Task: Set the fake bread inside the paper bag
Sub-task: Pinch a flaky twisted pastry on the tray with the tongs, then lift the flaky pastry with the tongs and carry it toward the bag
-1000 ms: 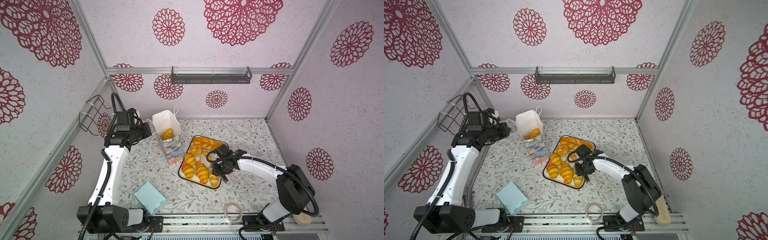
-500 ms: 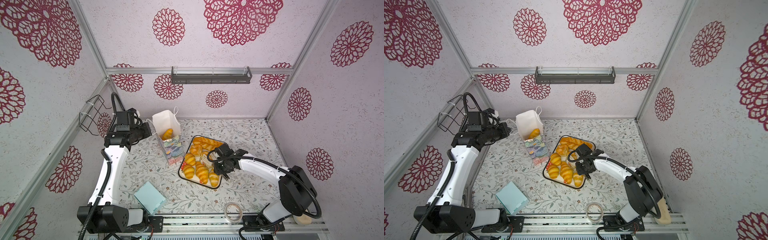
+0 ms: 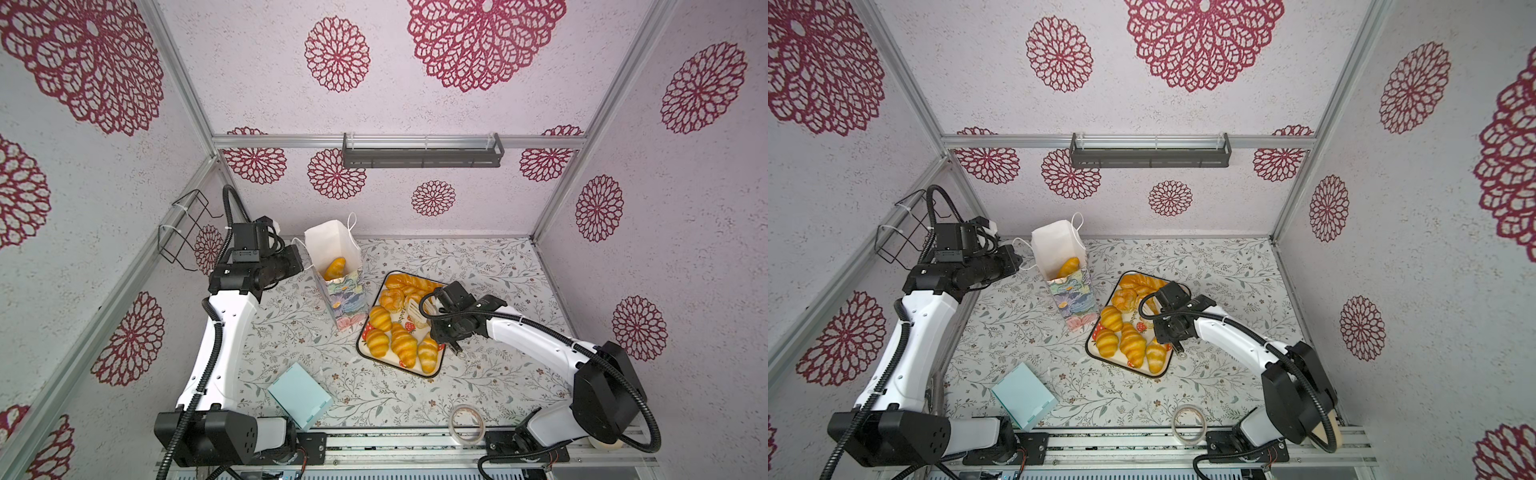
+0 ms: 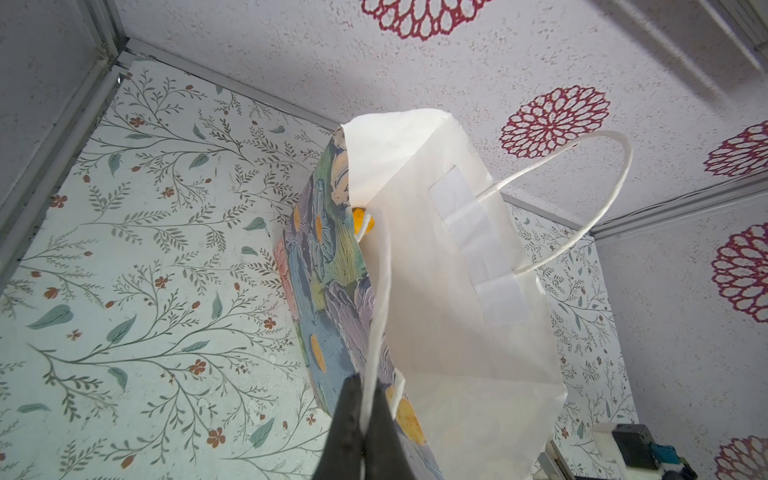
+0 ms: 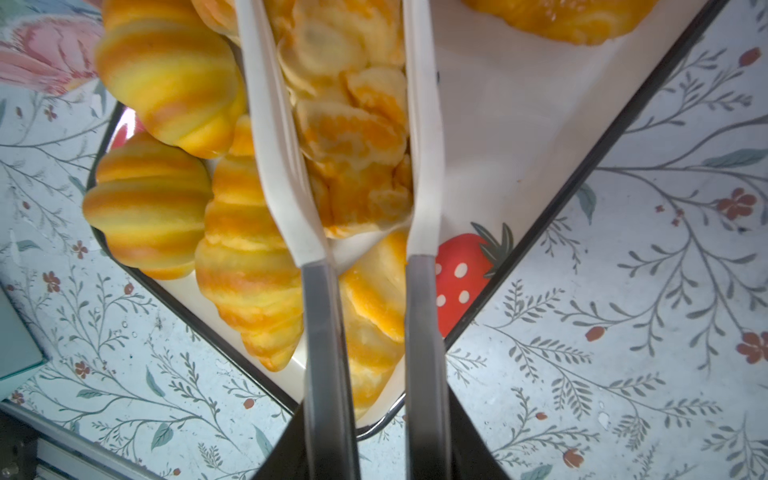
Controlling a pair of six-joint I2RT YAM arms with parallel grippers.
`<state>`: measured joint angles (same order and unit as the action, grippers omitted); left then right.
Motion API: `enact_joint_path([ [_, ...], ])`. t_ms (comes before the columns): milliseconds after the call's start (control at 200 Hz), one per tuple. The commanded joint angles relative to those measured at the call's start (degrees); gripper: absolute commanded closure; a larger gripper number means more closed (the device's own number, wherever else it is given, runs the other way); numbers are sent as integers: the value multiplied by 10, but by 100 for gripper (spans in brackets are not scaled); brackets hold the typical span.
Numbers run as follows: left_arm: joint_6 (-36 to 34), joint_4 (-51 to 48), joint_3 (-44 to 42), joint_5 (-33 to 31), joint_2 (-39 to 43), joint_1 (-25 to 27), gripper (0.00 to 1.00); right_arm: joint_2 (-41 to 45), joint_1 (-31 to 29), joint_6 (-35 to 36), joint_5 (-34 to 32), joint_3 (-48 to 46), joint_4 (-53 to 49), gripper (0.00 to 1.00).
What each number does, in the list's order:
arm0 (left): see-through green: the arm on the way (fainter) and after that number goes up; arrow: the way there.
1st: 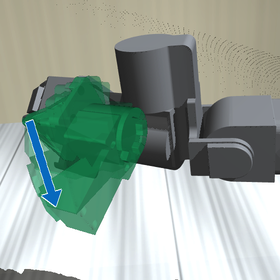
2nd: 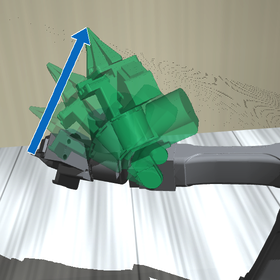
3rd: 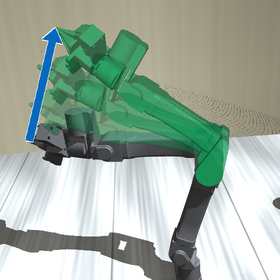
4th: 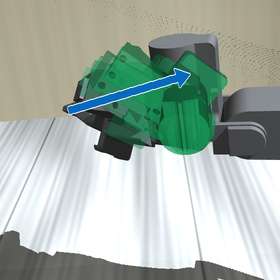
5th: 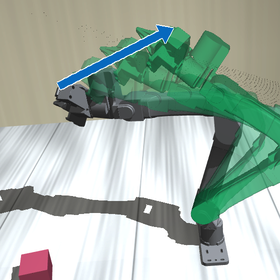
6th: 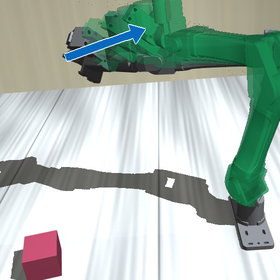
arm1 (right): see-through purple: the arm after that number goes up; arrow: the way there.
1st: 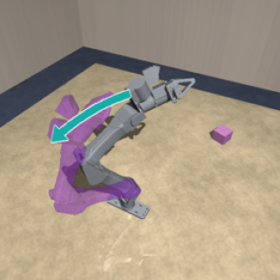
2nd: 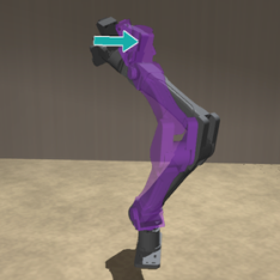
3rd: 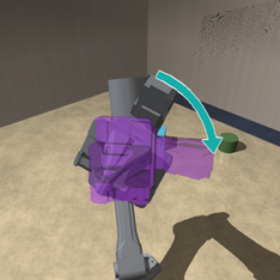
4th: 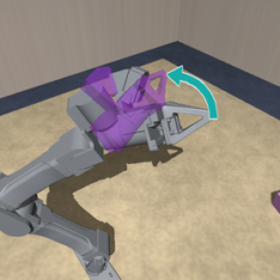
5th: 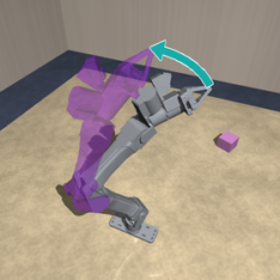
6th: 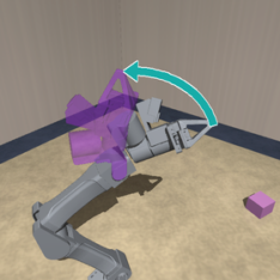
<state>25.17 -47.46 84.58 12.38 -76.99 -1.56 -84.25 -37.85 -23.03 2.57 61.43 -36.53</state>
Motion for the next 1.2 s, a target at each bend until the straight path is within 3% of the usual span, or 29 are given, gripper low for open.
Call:
enact_joint_path([
  [0, 2, 1, 9, 1, -2, -5, 100, 33, 5, 4, -10, 29, -1, 64],
  [670, 1, -5, 12, 2, 3, -5, 100, 67, 9, -8, 15, 91, 28, 65],
  [1196, 2, -9, 16, 7, 4, -5, 100, 98, 9, -36, 116, 91, 136, 65],
])
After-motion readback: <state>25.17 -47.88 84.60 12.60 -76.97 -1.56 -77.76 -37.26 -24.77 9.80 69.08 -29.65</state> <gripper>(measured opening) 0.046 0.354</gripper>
